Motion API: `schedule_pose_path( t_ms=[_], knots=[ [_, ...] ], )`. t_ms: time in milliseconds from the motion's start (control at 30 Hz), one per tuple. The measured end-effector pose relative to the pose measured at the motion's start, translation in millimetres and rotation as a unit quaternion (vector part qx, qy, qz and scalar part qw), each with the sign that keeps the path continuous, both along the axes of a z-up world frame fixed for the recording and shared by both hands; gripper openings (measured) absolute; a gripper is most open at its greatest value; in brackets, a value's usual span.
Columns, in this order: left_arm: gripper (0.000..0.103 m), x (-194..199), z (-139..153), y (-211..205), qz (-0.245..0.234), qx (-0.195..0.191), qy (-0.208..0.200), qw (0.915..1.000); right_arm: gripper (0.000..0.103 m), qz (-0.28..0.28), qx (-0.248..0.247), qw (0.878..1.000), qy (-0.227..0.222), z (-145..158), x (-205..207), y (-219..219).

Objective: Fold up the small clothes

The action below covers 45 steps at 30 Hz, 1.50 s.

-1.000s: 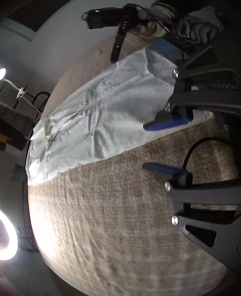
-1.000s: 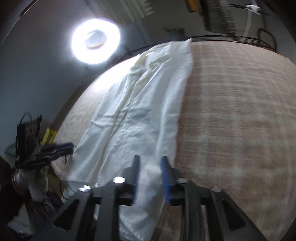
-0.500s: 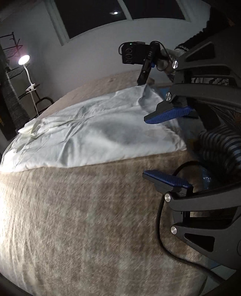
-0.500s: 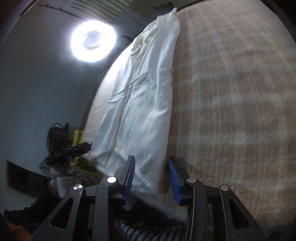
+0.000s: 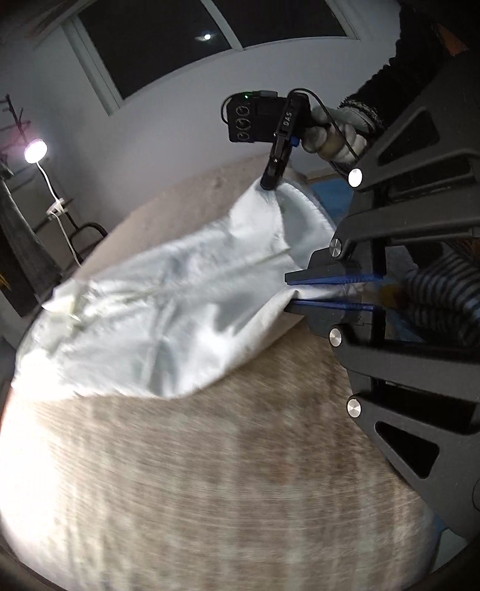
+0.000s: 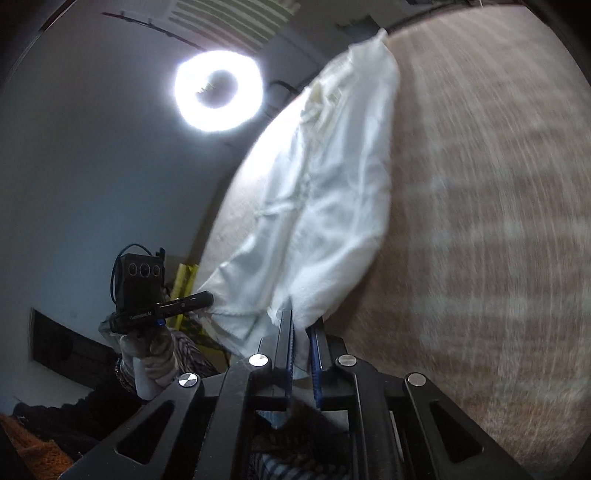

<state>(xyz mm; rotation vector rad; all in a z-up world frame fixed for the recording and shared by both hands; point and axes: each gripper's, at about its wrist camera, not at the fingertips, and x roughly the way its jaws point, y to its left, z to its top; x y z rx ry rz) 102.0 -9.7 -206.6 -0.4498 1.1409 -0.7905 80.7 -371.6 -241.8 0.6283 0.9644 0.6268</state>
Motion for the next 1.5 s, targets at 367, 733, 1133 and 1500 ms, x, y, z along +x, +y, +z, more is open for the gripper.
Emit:
schedule_pose_path(
  t_ms=[367,733,1133,1500],
  knots=[
    [0.006,65.4,43.1,-7.4,0.047,-0.027,-0.053,0.9971,0.003,-0.060,0.015,0.996,-0.069,50.6,61.2,-4.6],
    [0.006,158.4,30.9,-20.1,0.093,-0.016,-0.047,0.9944,0.002,-0.106,-0.014,0.992,-0.065,58.4,150.1,-6.2],
    [0.060,209.4,6.6,-14.2,0.137,-0.007,-0.022,0.9902,0.042,-0.126,-0.018,0.991,-0.032,35.5,188.4,-19.1],
    [0.061,195.9,4.4,-6.8,0.127,0.054,-0.067,0.9881,0.037,-0.106,-0.085,0.990,-0.032,31.1,176.4,-30.3]
  ],
)
